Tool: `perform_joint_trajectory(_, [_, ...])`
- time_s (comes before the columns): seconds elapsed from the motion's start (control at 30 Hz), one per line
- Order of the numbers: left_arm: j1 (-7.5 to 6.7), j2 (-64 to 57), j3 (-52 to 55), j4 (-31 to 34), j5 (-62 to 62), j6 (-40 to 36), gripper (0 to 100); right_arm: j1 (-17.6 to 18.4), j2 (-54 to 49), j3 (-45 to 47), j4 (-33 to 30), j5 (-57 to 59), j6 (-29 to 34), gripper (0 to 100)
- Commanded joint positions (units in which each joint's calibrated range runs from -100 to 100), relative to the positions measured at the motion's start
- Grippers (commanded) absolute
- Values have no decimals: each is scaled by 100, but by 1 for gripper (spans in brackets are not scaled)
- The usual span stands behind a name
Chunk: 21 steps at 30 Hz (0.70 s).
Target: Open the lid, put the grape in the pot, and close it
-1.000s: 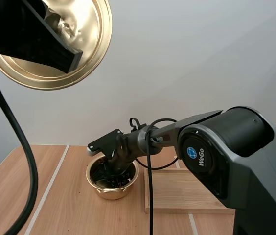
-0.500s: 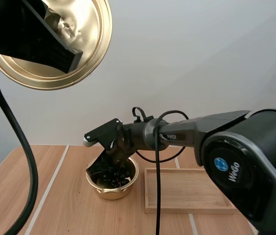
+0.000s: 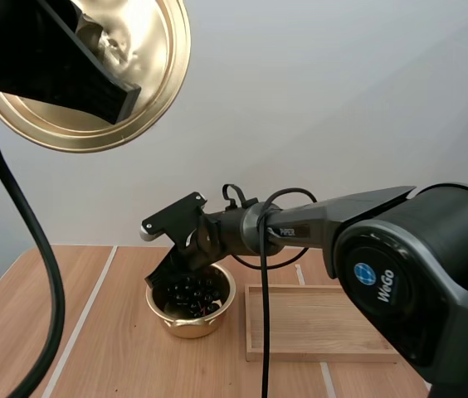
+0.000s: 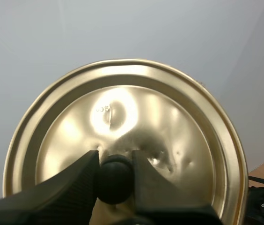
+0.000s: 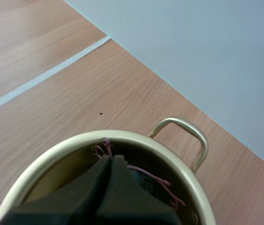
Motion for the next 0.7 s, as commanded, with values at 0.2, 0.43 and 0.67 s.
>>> perform_joint_trajectory(0.2, [-14, -34, -52, 36, 217, -48, 0, -152, 686, -46, -206, 219, -28, 0])
perform_joint_trajectory(0.43, [-14, -34, -52, 36, 360, -48, 0, -319, 1019, -46, -172, 499, -28, 0])
perform_joint_trajectory(0.67, [-14, -34, -52, 36, 360, -48, 0, -286, 567, -46, -19, 845, -19, 0])
